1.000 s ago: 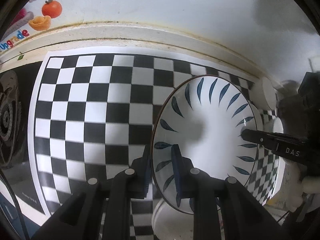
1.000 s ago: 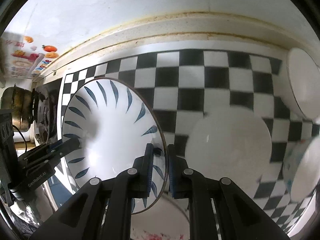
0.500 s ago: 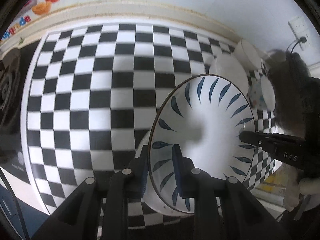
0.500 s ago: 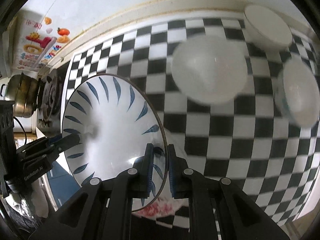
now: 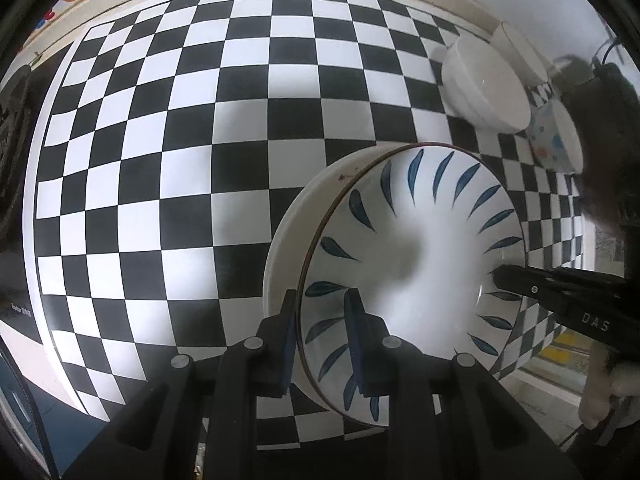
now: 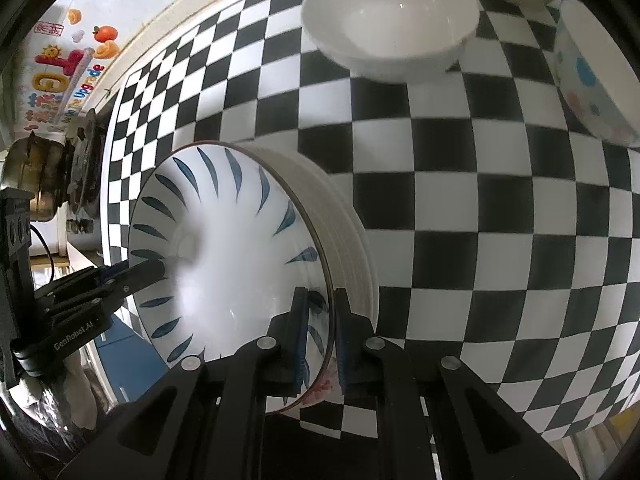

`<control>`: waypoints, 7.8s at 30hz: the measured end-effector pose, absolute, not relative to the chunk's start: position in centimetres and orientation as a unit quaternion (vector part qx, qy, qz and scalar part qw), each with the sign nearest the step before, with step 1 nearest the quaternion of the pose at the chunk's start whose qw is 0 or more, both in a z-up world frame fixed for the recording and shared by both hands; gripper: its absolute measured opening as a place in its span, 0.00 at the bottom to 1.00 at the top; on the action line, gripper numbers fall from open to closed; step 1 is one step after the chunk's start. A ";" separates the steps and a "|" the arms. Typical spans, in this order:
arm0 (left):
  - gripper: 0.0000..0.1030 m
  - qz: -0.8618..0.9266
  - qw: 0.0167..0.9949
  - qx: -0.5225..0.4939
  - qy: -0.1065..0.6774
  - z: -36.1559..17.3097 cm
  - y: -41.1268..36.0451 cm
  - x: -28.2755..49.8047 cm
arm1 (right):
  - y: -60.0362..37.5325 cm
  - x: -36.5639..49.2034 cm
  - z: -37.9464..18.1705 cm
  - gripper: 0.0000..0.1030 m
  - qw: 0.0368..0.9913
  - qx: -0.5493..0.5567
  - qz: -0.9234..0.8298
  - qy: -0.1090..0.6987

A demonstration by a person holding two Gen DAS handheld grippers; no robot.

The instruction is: Organize plates and bowls

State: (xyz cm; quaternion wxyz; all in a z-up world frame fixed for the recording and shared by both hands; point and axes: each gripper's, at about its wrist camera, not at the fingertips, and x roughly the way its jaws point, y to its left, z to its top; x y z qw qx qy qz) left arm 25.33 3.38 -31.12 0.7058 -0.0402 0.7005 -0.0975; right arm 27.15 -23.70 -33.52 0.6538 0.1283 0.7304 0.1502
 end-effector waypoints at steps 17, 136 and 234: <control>0.21 -0.086 0.697 -0.016 0.712 -33.0 2.1 24.5 | -21.7 27.4 -34.9 0.12 0.656 0.114 0.142 0.732; 0.15 -0.060 0.671 -0.108 0.732 -33.1 -10.2 42.3 | -29.6 47.6 -38.1 0.07 0.679 0.081 0.099 0.723; 0.13 -0.153 0.623 -0.135 0.755 -34.2 -27.8 40.5 | -39.8 50.5 -37.1 0.20 0.597 -0.090 0.094 0.792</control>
